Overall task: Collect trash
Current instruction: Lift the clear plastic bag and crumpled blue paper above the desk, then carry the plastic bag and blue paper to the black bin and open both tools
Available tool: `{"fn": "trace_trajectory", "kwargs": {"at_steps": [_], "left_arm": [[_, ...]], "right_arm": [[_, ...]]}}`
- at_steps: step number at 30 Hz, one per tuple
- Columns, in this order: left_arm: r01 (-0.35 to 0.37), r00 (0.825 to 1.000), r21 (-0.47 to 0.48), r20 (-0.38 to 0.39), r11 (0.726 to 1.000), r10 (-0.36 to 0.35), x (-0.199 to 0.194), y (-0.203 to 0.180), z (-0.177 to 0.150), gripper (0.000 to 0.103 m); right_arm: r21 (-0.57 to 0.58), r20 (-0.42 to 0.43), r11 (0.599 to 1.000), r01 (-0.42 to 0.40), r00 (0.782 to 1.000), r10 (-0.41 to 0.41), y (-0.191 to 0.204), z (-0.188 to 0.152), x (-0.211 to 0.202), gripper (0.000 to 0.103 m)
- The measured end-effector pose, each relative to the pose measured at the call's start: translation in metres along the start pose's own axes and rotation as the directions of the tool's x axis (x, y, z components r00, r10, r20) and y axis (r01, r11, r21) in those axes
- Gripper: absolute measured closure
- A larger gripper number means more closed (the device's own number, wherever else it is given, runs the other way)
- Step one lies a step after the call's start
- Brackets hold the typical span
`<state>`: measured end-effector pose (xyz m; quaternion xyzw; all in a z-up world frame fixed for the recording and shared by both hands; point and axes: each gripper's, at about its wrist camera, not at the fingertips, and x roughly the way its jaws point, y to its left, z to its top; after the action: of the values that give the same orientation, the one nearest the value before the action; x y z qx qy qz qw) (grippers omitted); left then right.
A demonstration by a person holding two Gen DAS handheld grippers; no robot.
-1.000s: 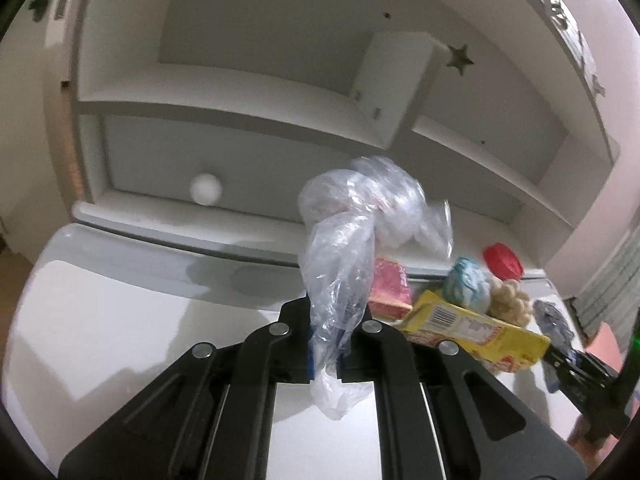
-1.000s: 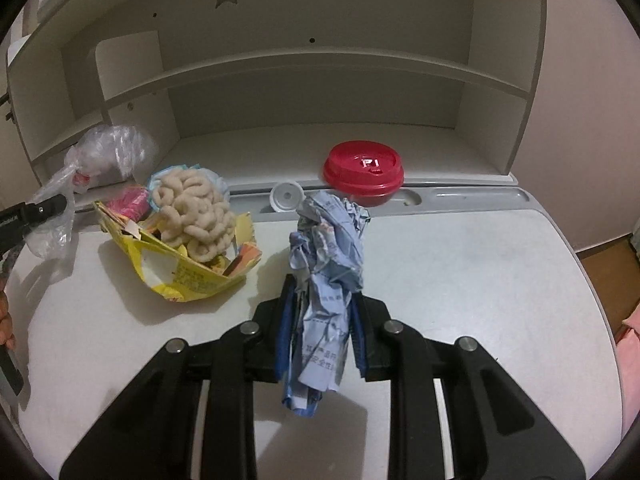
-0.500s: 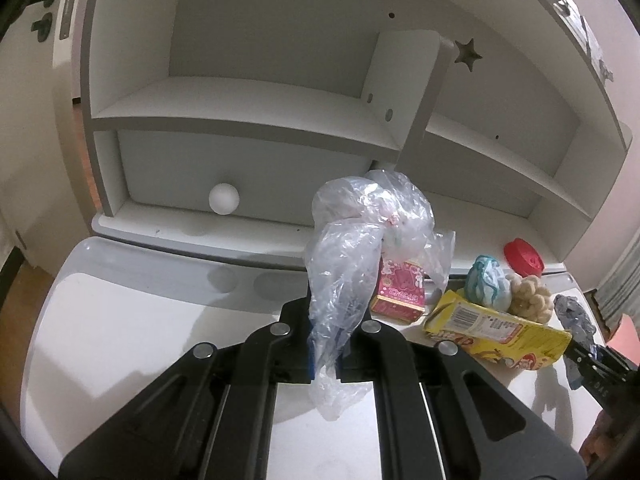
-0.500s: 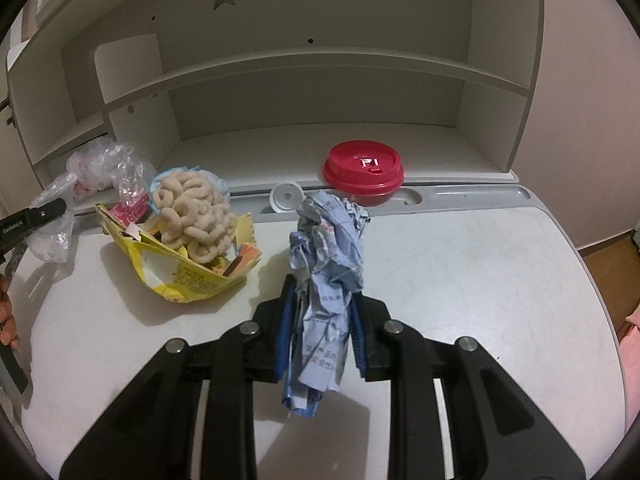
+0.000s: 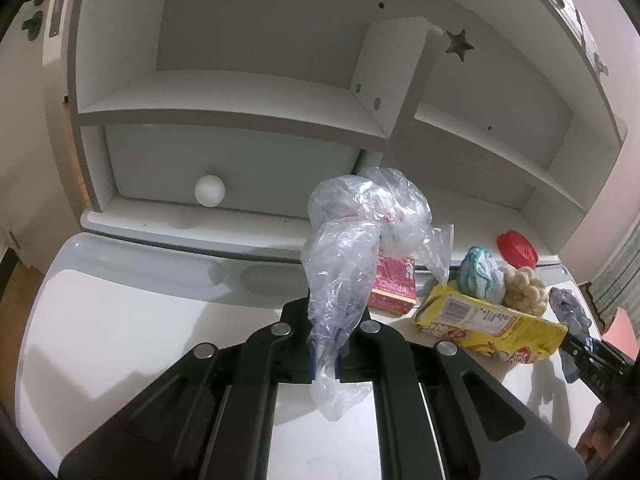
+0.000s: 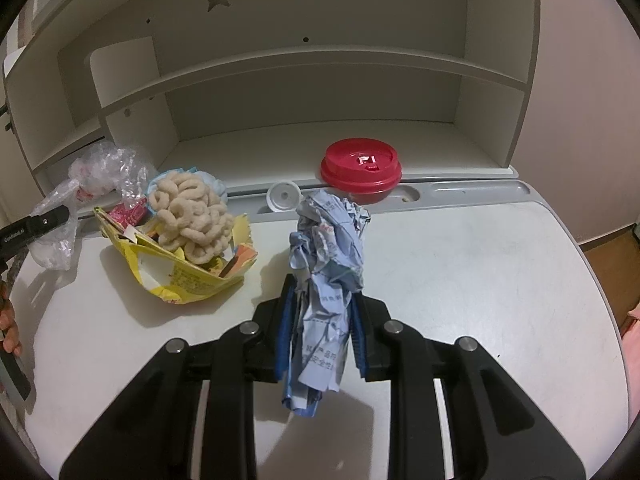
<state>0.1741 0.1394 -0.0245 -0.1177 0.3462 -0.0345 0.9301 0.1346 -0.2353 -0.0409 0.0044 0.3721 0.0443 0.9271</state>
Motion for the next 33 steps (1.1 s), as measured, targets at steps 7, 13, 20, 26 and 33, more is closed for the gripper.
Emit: {"fn": "trace_trajectory", "kwargs": {"at_steps": [7, 13, 20, 26, 33], "left_arm": [[0.003, 1.000, 0.008, -0.014, 1.000, -0.003, 0.003, 0.001, 0.002, 0.099], [0.006, 1.000, 0.016, -0.022, 1.000, -0.006, 0.005, 0.000, 0.004, 0.099], [0.010, 0.999, 0.025, -0.031, 1.000, -0.010, 0.006, 0.000, 0.004, 0.099], [0.007, 0.999, 0.036, -0.033, 0.999, -0.006, 0.008, -0.002, 0.005, 0.099], [-0.065, 0.989, 0.060, 0.134, 0.996, 0.057, -0.025, -0.010, 0.011, 0.099]], "right_arm": [[0.000, 0.000, 1.000, 0.002, 1.000, -0.002, 0.000, 0.000, 0.000, 0.078], [0.009, -0.003, 1.000, 0.002, 1.000, -0.002, -0.001, 0.000, 0.001, 0.078], [0.007, -0.007, 1.000, 0.001, 1.000, -0.001, 0.000, 0.000, 0.001, 0.078], [0.008, -0.007, 1.000, 0.002, 1.000, -0.002, 0.000, 0.000, 0.001, 0.078], [0.030, 0.101, 0.999, 0.015, 0.995, -0.018, -0.004, -0.005, -0.020, 0.078]]}}
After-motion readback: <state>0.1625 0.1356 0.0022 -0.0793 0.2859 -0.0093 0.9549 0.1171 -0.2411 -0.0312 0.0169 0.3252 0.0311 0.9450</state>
